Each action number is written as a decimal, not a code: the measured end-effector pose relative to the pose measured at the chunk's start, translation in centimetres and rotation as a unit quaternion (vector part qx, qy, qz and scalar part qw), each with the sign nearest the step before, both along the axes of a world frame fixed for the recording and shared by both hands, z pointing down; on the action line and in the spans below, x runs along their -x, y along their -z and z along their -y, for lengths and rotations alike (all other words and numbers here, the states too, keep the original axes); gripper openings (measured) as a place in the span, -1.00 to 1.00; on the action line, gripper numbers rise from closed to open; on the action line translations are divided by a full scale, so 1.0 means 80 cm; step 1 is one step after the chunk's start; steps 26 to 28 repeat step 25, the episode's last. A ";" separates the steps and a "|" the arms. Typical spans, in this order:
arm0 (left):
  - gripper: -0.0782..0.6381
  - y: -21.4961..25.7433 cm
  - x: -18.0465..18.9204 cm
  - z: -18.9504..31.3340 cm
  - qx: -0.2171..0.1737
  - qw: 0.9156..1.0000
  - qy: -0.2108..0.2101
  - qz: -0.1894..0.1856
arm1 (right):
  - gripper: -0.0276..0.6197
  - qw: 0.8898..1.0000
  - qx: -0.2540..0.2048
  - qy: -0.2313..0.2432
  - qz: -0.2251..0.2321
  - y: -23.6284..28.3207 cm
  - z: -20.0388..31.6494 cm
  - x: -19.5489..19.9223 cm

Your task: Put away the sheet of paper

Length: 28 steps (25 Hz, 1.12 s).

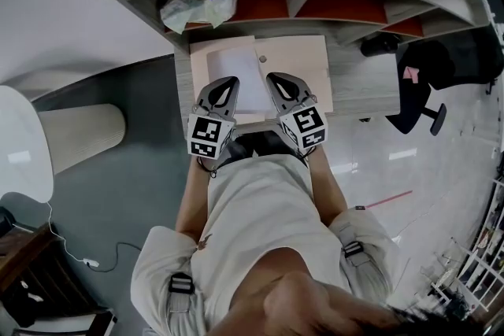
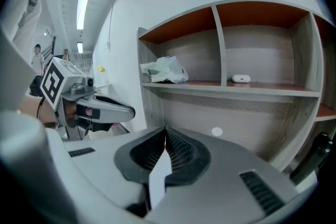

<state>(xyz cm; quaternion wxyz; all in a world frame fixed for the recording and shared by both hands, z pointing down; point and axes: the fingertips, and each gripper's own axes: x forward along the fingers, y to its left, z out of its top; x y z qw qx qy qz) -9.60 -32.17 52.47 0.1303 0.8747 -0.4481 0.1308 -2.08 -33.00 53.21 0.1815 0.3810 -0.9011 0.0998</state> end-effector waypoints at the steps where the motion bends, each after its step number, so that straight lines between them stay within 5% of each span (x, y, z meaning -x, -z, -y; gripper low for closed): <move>1: -0.72 0.000 0.000 0.000 0.000 1.000 0.001 0.000 | -0.85 1.000 -0.001 0.002 -0.002 0.001 -0.001 0.001; 28: -0.72 0.002 0.001 -0.005 0.000 1.000 0.008 0.000 | -0.85 1.000 -0.001 0.017 -0.006 0.003 -0.009 0.004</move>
